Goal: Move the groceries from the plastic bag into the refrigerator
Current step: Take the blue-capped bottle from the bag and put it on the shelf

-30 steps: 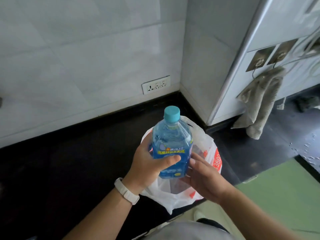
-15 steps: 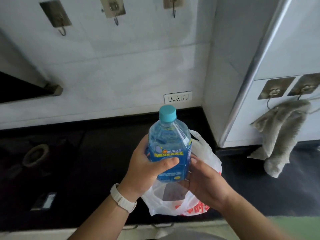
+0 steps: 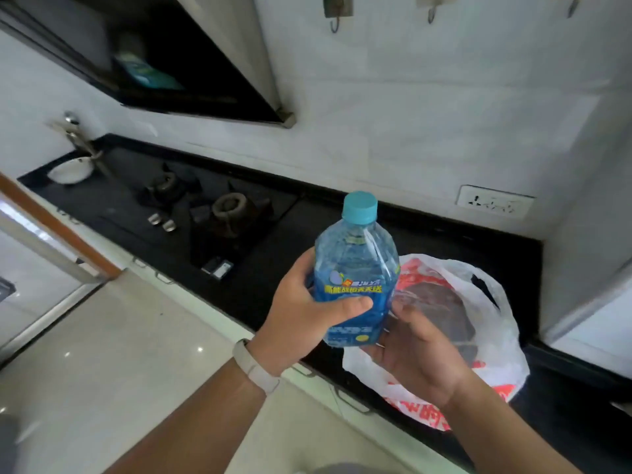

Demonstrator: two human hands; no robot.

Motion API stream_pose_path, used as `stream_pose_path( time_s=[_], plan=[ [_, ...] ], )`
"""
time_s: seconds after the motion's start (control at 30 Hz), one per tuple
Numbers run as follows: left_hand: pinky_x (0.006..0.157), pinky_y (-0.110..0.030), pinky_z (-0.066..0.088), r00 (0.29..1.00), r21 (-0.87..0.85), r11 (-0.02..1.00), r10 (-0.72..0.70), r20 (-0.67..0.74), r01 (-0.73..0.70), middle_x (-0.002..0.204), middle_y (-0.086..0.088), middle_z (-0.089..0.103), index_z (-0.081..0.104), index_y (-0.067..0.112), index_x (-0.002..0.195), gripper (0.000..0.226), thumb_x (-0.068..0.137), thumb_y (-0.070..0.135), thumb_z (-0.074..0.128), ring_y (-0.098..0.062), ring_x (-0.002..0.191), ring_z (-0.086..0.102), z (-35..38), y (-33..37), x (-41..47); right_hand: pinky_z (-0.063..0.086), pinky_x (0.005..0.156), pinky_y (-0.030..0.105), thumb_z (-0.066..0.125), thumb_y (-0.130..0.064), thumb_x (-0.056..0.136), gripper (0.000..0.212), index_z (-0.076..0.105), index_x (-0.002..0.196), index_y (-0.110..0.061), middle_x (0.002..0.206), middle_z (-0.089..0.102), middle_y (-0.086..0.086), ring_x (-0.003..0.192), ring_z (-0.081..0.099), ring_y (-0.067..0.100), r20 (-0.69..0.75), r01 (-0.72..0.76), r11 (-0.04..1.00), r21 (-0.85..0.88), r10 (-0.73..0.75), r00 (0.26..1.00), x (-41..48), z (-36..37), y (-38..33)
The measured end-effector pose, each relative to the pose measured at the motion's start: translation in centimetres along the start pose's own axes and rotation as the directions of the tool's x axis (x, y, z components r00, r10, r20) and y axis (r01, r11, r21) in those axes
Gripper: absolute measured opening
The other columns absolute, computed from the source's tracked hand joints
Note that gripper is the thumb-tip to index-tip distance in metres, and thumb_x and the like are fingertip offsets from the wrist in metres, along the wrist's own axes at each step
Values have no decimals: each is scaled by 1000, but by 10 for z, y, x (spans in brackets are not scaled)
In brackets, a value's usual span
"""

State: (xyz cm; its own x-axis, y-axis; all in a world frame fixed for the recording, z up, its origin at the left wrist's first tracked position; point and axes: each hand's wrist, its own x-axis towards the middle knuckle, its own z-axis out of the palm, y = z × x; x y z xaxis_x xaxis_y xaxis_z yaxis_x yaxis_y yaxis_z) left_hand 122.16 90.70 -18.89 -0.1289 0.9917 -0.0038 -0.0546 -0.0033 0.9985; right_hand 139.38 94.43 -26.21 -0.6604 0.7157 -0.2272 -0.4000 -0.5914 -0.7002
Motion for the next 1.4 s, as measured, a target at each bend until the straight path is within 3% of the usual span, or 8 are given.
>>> stream_pose_path(
  time_s=[0.13, 0.33, 0.43, 0.6, 0.73, 0.9, 1.17, 1.4],
  plan=[
    [84, -39, 58, 993, -2, 1000, 14, -119, -14, 111, -7, 72, 60, 18, 121, 66, 62, 11, 88, -26, 105, 70, -41, 8, -21, 54, 95, 40, 81, -45, 72, 74, 57, 134, -11, 136, 59, 16, 117, 62, 29, 116, -70, 998, -9, 70, 991, 24, 35, 14],
    [85, -42, 58, 964, 6, 1000, 15, -264, -14, 115, -6, 71, 59, 21, 124, 68, 62, 18, 88, -26, 106, 69, -122, 9, -55, 29, 116, 56, 74, -46, 79, 73, 52, 140, -12, 144, 51, 20, 136, 42, 43, 228, -164, 981, -104, 184, 956, 64, 99, 54],
    [86, -44, 58, 949, 21, 1000, 12, -316, -6, 117, -4, 70, 59, 23, 125, 69, 62, 23, 88, -25, 109, 68, -173, 5, -73, 45, 106, 45, 74, -48, 78, 72, 54, 138, -13, 143, 52, 20, 126, 52, 35, 221, -189, 966, -177, 227, 949, 85, 136, 83],
    [83, -39, 58, 927, -44, 999, -5, -375, -12, 114, -2, 72, 61, 23, 122, 68, 59, 25, 88, -23, 106, 69, -264, 4, -104, 45, 107, 47, 80, -49, 70, 76, 58, 134, -15, 135, 60, 14, 119, 60, 31, 203, -248, 938, -242, 299, 933, 119, 206, 136],
    [81, -36, 58, 909, -77, 996, 12, -417, -49, 114, -4, 72, 62, 21, 120, 67, 59, 23, 88, -24, 106, 69, -338, 5, -128, 52, 94, 39, 82, -47, 68, 75, 60, 132, -14, 130, 63, 13, 111, 64, 27, 204, -262, 931, -254, 316, 926, 149, 266, 177],
    [84, -44, 58, 866, -106, 991, 16, -500, -80, 117, -7, 71, 60, 18, 124, 70, 59, 21, 89, -28, 107, 69, -417, 4, -161, 54, 89, 39, 70, -38, 80, 49, 66, 124, -15, 125, 64, 14, 105, 65, 27, 217, -290, 919, -267, 350, 911, 179, 333, 230],
    [83, -44, 58, 764, -96, 986, 43, -643, -136, 117, -12, 69, 60, 14, 124, 70, 60, 17, 89, -31, 107, 69, -506, 6, -216, 57, 72, 32, 68, -33, 78, 37, 73, 110, -15, 110, 69, 11, 91, 69, 22, 278, -387, 877, -285, 462, 842, 215, 419, 295],
    [83, -44, 58, 634, -85, 984, 33, -773, -155, 117, -12, 70, 61, 14, 122, 68, 61, 18, 89, -31, 107, 68, -553, 5, -249, 57, 76, 33, 56, -26, 89, 29, 74, 109, -15, 107, 68, 12, 90, 68, 21, 343, -494, 799, -342, 596, 726, 249, 465, 340]
  ],
)
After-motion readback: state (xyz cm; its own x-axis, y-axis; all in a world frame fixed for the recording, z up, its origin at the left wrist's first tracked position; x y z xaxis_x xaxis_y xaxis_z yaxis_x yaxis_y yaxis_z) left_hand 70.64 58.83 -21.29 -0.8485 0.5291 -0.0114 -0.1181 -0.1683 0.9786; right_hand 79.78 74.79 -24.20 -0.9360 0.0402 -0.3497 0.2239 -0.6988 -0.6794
